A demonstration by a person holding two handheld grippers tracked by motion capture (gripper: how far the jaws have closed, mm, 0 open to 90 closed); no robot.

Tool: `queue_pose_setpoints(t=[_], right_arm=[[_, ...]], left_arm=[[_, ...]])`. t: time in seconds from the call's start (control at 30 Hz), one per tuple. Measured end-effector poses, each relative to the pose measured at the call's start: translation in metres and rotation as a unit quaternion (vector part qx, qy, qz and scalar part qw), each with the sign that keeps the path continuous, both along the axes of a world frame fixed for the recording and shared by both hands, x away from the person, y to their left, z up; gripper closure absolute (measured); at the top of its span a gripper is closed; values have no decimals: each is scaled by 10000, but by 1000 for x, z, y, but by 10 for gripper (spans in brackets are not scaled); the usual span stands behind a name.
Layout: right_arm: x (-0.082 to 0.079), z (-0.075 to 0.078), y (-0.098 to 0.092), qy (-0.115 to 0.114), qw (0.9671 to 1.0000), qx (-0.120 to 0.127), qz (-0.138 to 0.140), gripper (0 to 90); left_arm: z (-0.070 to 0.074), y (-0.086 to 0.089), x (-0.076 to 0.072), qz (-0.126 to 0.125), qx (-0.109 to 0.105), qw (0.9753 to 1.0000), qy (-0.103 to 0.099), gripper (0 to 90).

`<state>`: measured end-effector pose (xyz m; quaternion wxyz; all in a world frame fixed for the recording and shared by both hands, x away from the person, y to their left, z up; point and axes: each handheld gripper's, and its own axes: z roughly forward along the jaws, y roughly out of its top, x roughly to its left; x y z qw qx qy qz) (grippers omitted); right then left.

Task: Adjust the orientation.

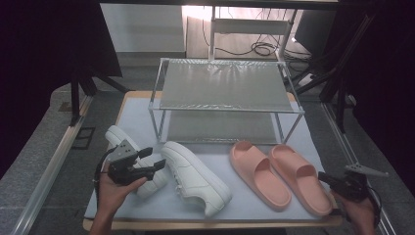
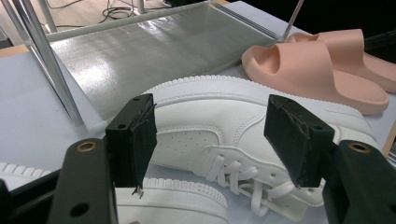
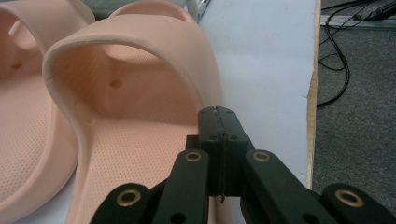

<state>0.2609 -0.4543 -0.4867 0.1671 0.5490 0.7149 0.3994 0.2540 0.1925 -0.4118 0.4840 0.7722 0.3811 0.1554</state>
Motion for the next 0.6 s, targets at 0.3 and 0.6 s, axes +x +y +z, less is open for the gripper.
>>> queue_pose_setpoints(t=[0.3, 0.6], right_arm=[[10, 0, 7, 12, 10000, -40, 65, 900], [26, 5, 38, -68, 9990, -443, -23, 900]], left_arm=[[-1, -2, -1, -2, 23, 10000, 12, 347], [-2, -2, -1, -15, 32, 10000, 31, 347]])
